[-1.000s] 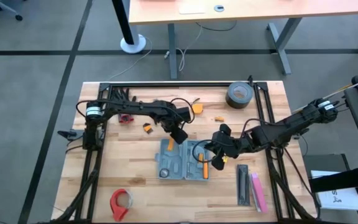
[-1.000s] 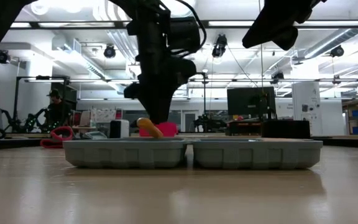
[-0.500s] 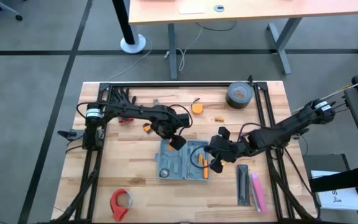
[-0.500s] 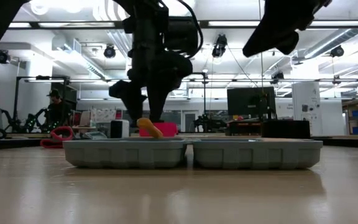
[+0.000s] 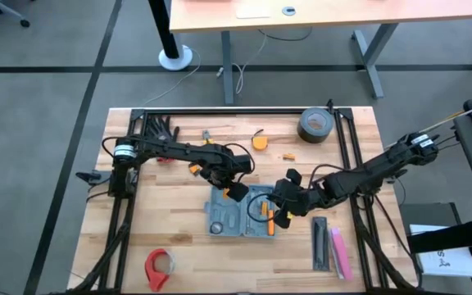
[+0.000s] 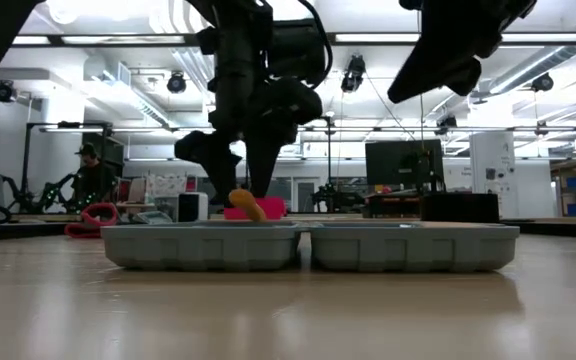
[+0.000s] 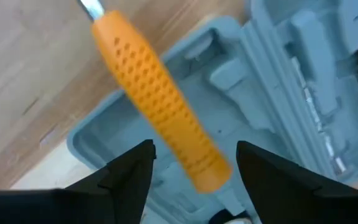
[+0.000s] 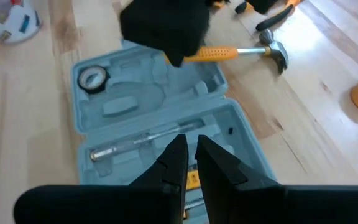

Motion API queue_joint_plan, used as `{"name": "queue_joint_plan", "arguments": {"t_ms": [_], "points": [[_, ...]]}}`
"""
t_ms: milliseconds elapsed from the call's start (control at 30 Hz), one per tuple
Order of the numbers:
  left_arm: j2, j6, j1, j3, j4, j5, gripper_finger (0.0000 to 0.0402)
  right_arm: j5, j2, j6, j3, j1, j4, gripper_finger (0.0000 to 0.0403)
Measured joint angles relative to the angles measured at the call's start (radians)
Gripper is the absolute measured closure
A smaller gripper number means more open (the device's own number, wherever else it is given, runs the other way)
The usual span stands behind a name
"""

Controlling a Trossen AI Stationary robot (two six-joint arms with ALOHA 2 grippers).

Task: Prefit tool cases
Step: Put the hammer into the gray tool box

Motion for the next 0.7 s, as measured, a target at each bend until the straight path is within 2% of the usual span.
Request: {"name": "queue_joint_plan", "arguments": {"t_ms": [433, 700], "points": [[0.055, -0.013, -0.013, 0.000, 0.042, 0.000, 0.0195, 0.031, 0.000, 0.049, 0.000, 0.068, -0.052, 0.0384], [0.062, -0.019, -0.013, 0.000, 0.056, -0.006, 0.0257, 0.050, 0.000, 0.049, 0.000, 0.071, -0.050, 0.0384]]}}
